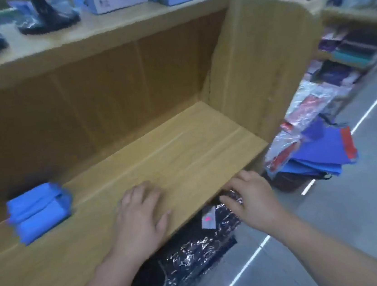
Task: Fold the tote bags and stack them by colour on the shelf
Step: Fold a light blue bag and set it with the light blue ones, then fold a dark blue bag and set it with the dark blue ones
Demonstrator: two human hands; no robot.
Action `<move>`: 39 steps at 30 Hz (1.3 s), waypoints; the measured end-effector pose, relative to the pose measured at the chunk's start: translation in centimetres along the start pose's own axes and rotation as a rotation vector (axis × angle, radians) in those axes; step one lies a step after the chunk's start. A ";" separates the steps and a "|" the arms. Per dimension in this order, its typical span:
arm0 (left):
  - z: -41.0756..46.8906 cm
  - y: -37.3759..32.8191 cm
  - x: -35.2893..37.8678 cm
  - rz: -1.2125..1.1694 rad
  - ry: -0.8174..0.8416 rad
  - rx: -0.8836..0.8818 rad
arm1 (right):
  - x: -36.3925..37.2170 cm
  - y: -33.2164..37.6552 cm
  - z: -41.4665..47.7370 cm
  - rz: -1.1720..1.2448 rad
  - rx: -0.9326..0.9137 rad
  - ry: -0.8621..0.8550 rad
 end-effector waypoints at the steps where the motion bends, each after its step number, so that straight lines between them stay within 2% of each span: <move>1: 0.9 -2.8 1.5 -0.008 0.021 0.024 | -1.3 -3.6 -1.5 -0.011 0.043 -0.031; 4: 3.5 -12.4 5.8 -0.040 0.063 0.080 | -4.6 -15.0 -6.1 -0.073 0.202 -0.041; 11: 9.1 -35.5 15.3 -0.095 0.245 0.345 | -12.0 -35.7 -16.4 -0.089 0.669 0.180; 17: 16.8 -47.8 24.8 -0.035 0.432 0.417 | -15.2 -48.5 -17.3 -0.073 0.821 0.164; 23: 29.8 -56.5 35.0 0.015 0.533 0.370 | -17.7 -61.6 -10.1 -0.054 0.906 0.150; 28: 40.5 -61.0 44.1 0.072 0.642 0.295 | -18.7 -71.8 -3.3 -0.002 1.007 0.162; 33: 47.6 -63.2 49.5 0.131 0.727 0.220 | -17.7 -79.8 2.9 0.141 1.067 0.196; 36: 51.0 -63.3 52.6 0.193 0.760 0.201 | -15.0 -84.1 5.9 0.280 1.083 0.210; 39: 54.3 -62.4 56.1 0.234 0.769 0.148 | -11.2 -88.9 9.0 0.321 1.059 0.262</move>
Point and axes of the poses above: each hand's wrist, its own z-axis towards the middle knuckle, its own x-axis out of the palm, y = z × x, the point moved 6 cm from there along z, towards the middle knuckle, and after that the axes turned 2 degrees about -y, right-handed, at the moved point
